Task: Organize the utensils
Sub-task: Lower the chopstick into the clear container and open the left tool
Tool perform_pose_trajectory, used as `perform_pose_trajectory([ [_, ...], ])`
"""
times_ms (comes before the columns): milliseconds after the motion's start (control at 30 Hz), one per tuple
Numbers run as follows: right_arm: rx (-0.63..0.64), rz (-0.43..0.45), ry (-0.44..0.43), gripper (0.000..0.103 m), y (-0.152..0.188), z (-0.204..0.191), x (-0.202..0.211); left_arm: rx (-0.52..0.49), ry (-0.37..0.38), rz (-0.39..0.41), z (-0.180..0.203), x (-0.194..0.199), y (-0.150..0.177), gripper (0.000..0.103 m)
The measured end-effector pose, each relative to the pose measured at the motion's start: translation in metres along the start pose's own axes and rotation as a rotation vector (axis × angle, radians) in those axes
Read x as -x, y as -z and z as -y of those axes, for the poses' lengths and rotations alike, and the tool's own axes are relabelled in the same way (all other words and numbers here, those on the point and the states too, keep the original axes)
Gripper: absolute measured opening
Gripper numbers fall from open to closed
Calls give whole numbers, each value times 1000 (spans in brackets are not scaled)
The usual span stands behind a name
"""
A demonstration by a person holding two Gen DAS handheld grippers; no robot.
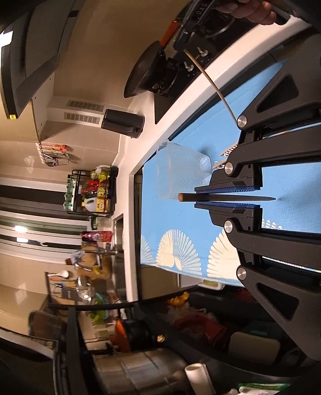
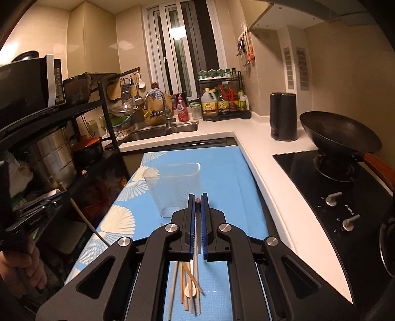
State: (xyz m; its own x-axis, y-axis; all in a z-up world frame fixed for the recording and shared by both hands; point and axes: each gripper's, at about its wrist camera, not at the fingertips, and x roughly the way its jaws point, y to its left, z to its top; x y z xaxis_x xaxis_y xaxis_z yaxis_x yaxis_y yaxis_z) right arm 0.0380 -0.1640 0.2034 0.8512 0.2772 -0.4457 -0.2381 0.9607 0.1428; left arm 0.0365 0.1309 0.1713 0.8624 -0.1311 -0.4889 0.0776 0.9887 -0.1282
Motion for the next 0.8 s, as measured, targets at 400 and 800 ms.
perform_pose_trajectory([
  [400,167,55,-80,5,-126,-47,-11,24,73,62,-1,-28,-129,7],
  [800,163,-40,-69,5,-161,-39,-121,48,94,-10,4,-131,-180,7],
])
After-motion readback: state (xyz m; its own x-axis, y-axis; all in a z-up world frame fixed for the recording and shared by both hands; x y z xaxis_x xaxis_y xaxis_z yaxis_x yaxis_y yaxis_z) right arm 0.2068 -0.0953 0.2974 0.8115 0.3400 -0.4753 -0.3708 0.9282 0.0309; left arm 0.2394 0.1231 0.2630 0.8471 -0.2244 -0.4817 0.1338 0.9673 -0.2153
